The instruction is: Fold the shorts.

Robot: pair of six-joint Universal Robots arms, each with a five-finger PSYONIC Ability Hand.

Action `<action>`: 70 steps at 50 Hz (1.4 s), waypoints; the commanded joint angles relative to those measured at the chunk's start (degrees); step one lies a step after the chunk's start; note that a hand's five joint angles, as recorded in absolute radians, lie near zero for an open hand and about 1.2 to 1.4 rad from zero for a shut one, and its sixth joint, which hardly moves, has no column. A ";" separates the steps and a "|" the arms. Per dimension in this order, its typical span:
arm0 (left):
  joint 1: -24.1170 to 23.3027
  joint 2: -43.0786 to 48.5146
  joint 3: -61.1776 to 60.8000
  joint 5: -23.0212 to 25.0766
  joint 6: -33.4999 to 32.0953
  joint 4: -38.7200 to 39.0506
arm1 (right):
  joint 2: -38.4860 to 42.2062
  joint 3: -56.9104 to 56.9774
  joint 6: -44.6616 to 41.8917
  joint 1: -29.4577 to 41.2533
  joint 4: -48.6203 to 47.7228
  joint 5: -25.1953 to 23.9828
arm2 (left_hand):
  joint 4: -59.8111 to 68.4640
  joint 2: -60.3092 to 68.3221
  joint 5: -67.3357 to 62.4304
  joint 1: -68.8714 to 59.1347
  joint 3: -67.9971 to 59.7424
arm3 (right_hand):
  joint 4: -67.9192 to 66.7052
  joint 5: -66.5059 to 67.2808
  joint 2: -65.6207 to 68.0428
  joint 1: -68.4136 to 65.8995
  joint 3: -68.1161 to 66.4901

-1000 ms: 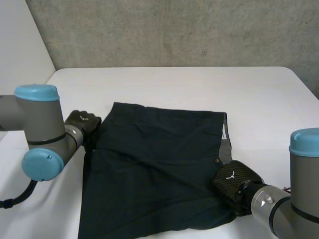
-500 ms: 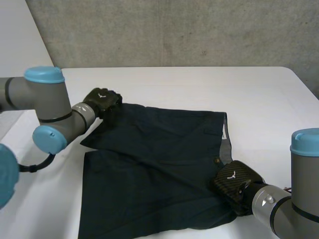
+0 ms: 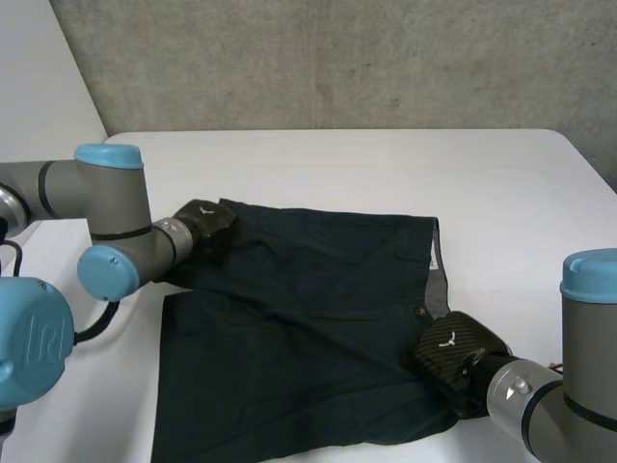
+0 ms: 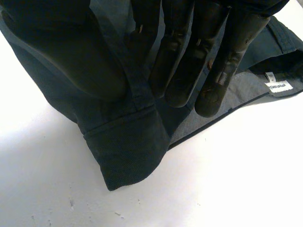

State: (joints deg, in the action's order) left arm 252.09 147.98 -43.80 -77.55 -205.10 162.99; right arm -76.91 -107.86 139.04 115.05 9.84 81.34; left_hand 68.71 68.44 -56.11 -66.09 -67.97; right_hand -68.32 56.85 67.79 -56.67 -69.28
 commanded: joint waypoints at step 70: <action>-9.68 -54.73 -76.70 -10.78 12.79 7.60 | -0.52 5.29 24.26 -0.09 -7.64 1.01 | -45.21 -44.93 42.61 42.59 44.46 | -11.68 13.15 12.21 -23.33 -10.72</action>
State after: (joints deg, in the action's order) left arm 245.70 90.48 -120.54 -85.82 -192.73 170.23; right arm -77.15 -102.45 161.68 114.97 2.75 82.05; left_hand 22.10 22.51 -12.48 -23.48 -22.63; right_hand -68.32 56.85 67.79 -56.67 -69.27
